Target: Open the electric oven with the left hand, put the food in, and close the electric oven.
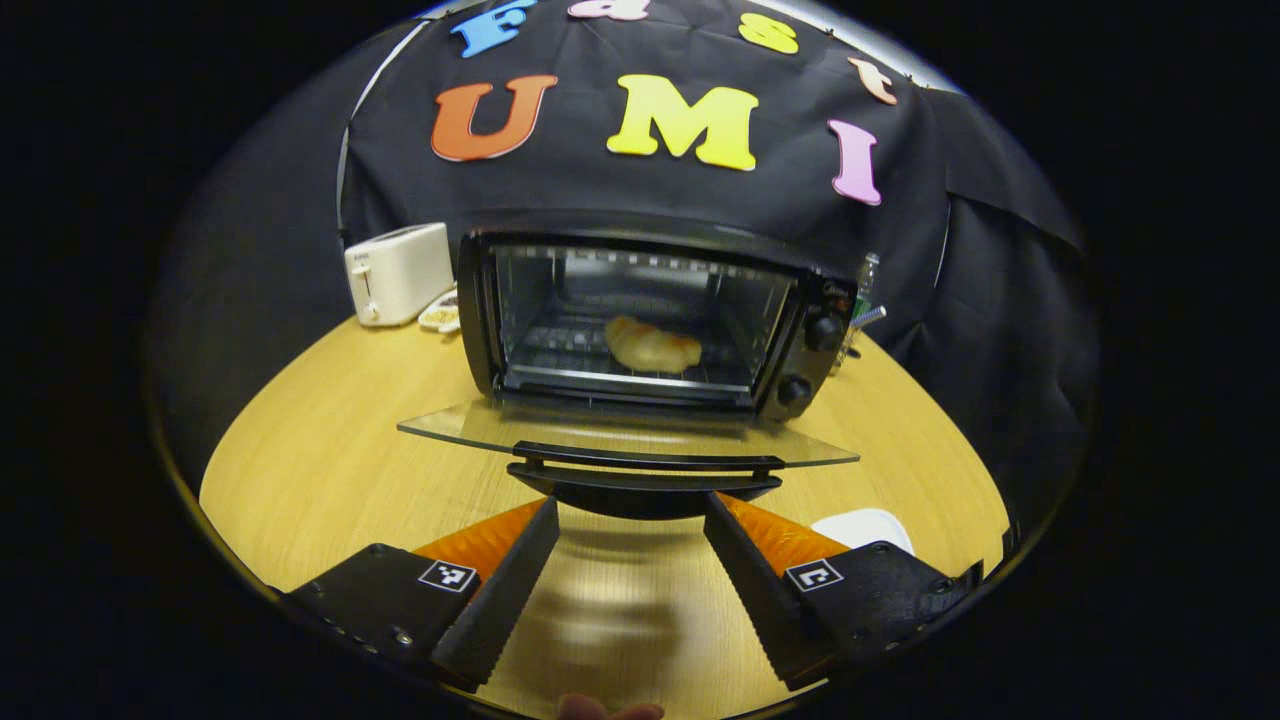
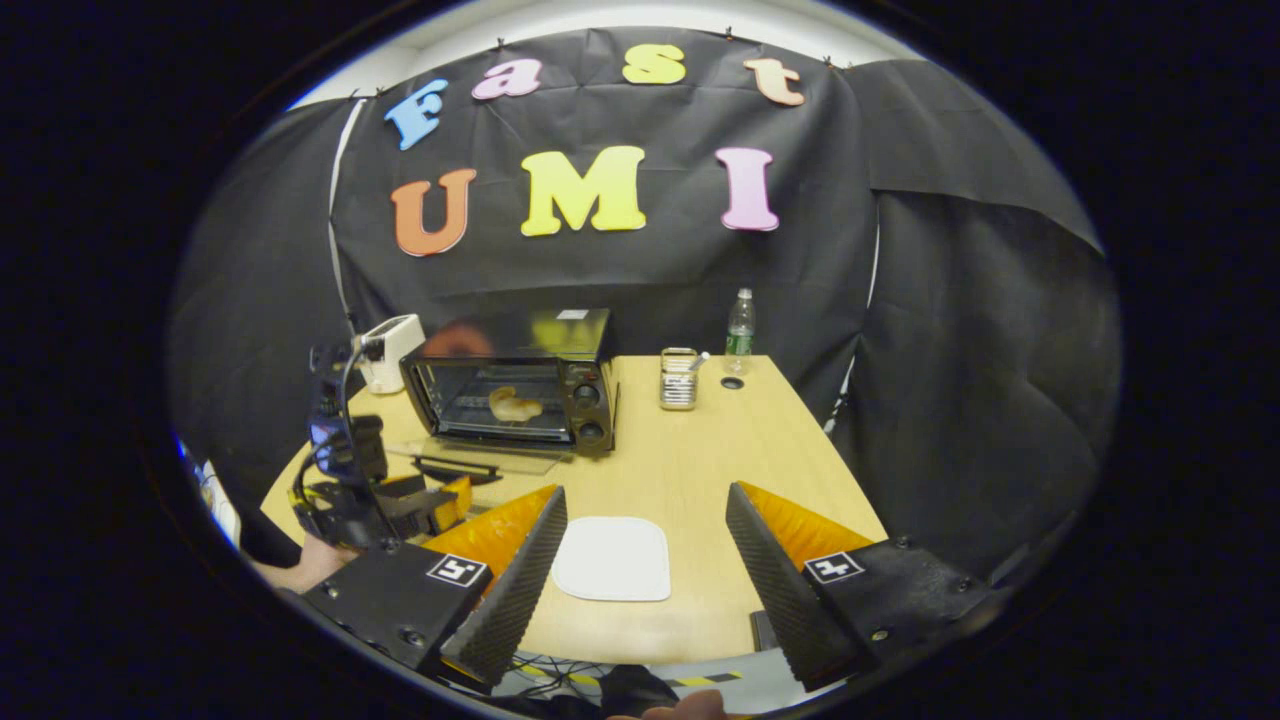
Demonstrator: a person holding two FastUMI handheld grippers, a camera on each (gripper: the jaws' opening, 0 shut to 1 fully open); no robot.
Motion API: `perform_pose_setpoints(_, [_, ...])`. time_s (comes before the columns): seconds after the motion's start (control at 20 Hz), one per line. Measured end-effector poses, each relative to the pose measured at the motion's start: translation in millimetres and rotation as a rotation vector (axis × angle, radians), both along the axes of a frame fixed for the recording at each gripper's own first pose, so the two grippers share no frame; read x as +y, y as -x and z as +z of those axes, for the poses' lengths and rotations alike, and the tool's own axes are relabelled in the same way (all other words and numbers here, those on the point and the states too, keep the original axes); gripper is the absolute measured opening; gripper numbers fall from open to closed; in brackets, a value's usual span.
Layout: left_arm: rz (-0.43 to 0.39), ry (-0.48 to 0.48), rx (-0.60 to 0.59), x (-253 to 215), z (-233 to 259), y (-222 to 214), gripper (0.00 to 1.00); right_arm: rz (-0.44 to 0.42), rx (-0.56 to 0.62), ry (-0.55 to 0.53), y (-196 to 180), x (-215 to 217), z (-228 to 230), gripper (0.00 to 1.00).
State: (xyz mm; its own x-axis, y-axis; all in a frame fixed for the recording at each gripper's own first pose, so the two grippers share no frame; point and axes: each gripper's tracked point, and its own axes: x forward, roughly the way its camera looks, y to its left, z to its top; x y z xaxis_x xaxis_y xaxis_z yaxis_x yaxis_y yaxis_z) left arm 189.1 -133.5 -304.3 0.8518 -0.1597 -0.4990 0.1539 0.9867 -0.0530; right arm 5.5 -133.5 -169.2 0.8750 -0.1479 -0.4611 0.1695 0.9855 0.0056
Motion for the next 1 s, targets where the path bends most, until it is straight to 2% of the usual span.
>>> perform_pose_setpoints(0.05, [0.002, 0.005, -0.034, 0, 18, -11, 0.95, 0.008, -0.008, 0.005, 0, 3, 3, 0.97])
perform_pose_setpoints(0.1, [0.0, 0.02, -0.069, -1, 37, -19, 0.83, 0.016, -0.02, 0.009, 1, 6, 8, 0.97])
perform_pose_setpoints(0.15, [-0.005, 0.036, -0.104, -4, 55, -27, 0.94, 0.023, -0.035, 0.014, 2, 9, 12, 0.97])
perform_pose_setpoints(0.2, [-0.01, 0.044, -0.138, -5, 74, -33, 0.84, 0.028, -0.048, 0.017, 1, 12, 18, 0.97])
perform_pose_setpoints(0.25, [-0.015, 0.048, -0.175, -4, 92, -33, 0.94, 0.033, -0.063, 0.015, 1, 16, 21, 0.97])
perform_pose_setpoints(0.4, [-0.038, 0.056, -0.269, 3, 149, -29, 0.93, 0.046, -0.109, 0.008, 1, 26, 39, 0.97])
perform_pose_setpoints(0.75, [-0.074, 0.036, -0.43, 30, 258, 30, 0.93, 0.074, -0.252, 0.025, -2, 49, 99, 0.97])
perform_pose_setpoints(1.0, [-0.064, 0.043, -0.463, 48, 299, 94, 0.93, 0.101, -0.332, 0.023, -4, 70, 142, 0.97])
